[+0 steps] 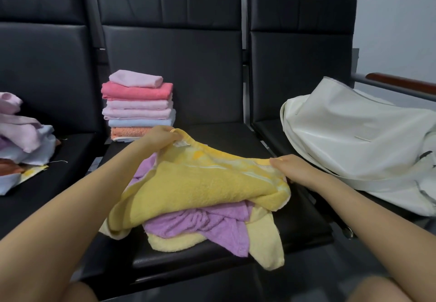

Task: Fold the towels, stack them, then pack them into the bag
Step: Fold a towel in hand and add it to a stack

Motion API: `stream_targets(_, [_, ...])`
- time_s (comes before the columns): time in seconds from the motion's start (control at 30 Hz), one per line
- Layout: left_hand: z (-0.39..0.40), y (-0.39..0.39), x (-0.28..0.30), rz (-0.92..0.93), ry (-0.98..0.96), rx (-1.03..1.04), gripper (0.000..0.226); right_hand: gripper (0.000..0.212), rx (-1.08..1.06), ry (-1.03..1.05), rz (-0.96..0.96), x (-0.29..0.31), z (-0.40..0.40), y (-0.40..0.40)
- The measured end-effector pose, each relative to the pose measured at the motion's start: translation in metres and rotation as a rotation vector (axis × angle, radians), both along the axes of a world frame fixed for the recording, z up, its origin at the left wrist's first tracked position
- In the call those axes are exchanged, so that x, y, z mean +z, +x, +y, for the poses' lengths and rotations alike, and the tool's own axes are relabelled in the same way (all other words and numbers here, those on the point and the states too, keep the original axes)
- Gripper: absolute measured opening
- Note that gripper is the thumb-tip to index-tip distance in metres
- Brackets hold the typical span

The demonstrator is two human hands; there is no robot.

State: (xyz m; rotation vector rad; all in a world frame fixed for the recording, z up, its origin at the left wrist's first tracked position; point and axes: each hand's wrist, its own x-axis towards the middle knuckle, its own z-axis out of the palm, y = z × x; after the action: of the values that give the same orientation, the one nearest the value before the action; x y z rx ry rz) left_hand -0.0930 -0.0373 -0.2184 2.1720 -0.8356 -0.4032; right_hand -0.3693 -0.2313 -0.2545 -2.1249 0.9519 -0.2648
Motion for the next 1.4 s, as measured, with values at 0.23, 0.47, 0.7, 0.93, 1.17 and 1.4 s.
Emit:
stream_targets(0.23, [0.027,-0.02,0.025,-0.145,-0.076,0.075,0.027,0.048,-0.088,-0.165,0.032,0.006,0.014,0.0])
stream_targets(0.47, [0.074,-0.036,0.107,-0.115,-0.57,0.214,0.014,0.012,-0.185,0.049,-0.634,0.114,0.032,0.001])
stream_targets(0.7, [0.11,-0.066,0.212,-0.086,-0.899,0.261,0.009,0.005,-0.106,0.211,-1.028,0.25,0.09,0.005])
stream_targets(0.93, [0.157,-0.074,0.263,0.129,-0.881,0.293,0.009,0.01,0.019,0.299,-0.947,0.313,0.112,-0.005])
stream_targets(1.17, [0.167,-0.045,0.209,0.091,-0.529,0.212,0.018,0.008,-0.111,0.216,-0.767,0.257,0.09,0.017])
stream_targets(1.4, [0.137,-0.009,0.081,-0.121,-0.176,0.219,0.009,0.022,-0.252,-0.091,-0.286,0.126,0.059,0.055])
